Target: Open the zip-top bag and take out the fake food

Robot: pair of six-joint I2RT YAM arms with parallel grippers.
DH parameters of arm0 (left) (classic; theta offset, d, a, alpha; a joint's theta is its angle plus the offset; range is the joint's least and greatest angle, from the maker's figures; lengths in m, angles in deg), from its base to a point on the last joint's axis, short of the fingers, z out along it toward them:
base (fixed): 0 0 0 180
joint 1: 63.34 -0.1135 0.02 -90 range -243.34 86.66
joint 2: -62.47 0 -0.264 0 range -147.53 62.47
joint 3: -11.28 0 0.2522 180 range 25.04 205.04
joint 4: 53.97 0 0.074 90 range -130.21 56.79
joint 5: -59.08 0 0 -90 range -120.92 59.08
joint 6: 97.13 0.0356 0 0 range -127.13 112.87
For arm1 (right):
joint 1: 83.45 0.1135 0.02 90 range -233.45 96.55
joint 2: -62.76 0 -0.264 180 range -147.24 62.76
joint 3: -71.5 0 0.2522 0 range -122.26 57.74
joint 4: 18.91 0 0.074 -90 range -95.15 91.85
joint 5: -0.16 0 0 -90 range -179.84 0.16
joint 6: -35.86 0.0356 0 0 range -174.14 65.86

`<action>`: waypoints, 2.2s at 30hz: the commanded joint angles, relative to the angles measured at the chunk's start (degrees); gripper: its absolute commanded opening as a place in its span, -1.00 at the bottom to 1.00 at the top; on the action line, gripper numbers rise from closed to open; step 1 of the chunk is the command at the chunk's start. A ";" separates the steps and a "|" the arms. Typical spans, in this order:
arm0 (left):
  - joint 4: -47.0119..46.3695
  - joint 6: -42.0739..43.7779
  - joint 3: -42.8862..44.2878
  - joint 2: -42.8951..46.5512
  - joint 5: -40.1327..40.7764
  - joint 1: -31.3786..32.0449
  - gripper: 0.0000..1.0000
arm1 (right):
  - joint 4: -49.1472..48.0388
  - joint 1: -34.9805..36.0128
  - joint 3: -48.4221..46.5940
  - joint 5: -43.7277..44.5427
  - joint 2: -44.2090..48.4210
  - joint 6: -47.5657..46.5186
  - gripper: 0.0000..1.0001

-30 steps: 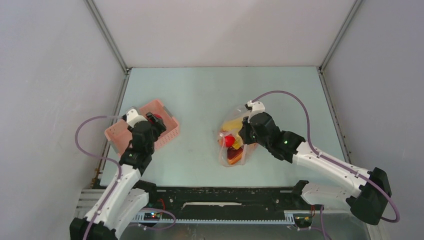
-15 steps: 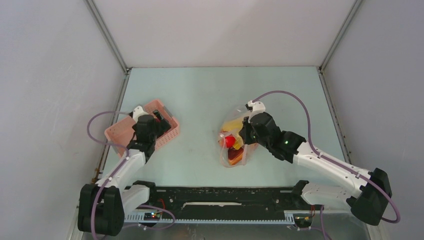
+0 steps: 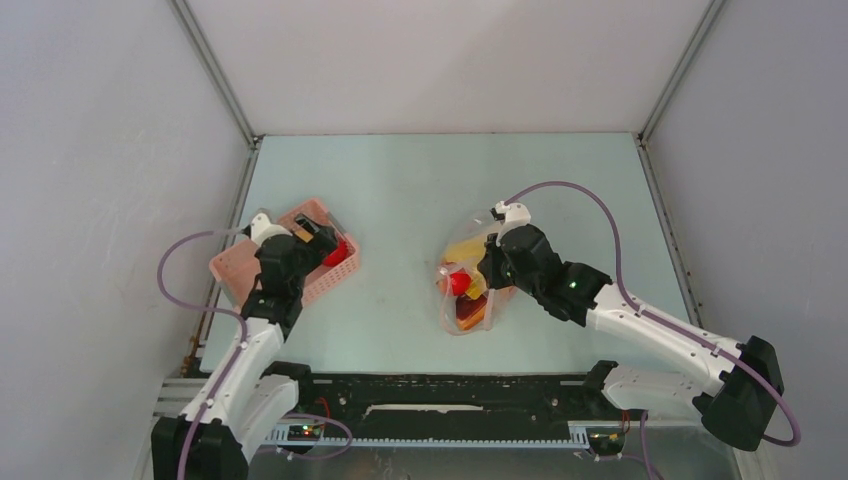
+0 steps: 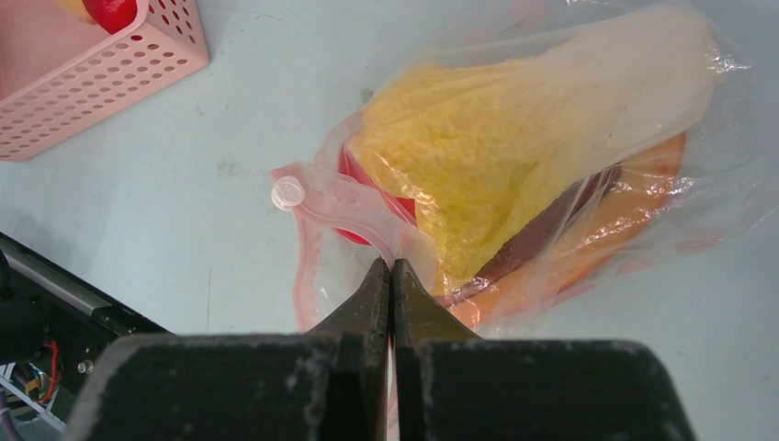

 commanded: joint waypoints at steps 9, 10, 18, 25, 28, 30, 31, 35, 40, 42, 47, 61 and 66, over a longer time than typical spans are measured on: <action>1.95 -2.16 -4.53 11.17 -9.58 6.30 0.99 | -2.44 0.15 -0.02 0.16 1.14 -0.50 -1.00; 2.34 -2.24 -4.55 12.13 -8.79 8.53 0.99 | -2.71 0.28 -0.01 0.08 1.06 -0.57 -1.00; 1.29 -4.34 -6.01 14.87 -2.62 26.71 0.86 | -5.50 1.40 0.02 -1.39 0.79 -1.12 -1.00; -4.17 -4.60 -4.57 6.98 5.44 42.84 0.67 | -6.48 2.30 -1.01 -1.69 0.34 -1.39 -1.00; -5.66 -3.39 -1.96 2.29 9.93 50.44 0.62 | -6.57 2.64 -1.29 -1.73 -0.07 -1.48 -1.00; -6.01 -2.13 0.35 -0.98 12.36 55.38 0.57 | -6.67 2.84 -1.50 -2.00 -0.39 -1.46 -1.00; -6.03 -1.47 1.67 -2.92 13.58 56.60 0.55 | -6.60 2.94 -1.70 -2.06 -0.61 -1.58 -1.00; -8.50 -0.49 5.10 -9.63 15.35 61.63 0.48 | -6.08 3.52 -2.91 -2.70 -1.72 -1.94 -1.00; -12.97 0.91 8.20 -16.92 14.19 63.64 0.37 | -6.11 3.96 -3.95 -2.86 -2.40 -2.41 -1.00; -15.85 2.17 8.74 -19.51 13.96 63.66 0.34 | -6.08 4.09 -4.18 -3.21 -2.59 -2.49 -1.00; -20.70 4.92 11.28 -27.02 14.31 63.66 0.29 | -5.17 4.15 -4.80 -3.96 -3.07 -2.77 -1.00; -18.43 -5.79 12.20 -40.95 24.67 58.31 0.22 | -4.18 4.23 -6.76 -7.93 -6.12 -2.95 -1.00; -10.65 -12.85 11.61 -41.70 29.34 57.64 0.22 | -4.96 5.29 -7.57 -8.30 -8.16 -2.30 -1.00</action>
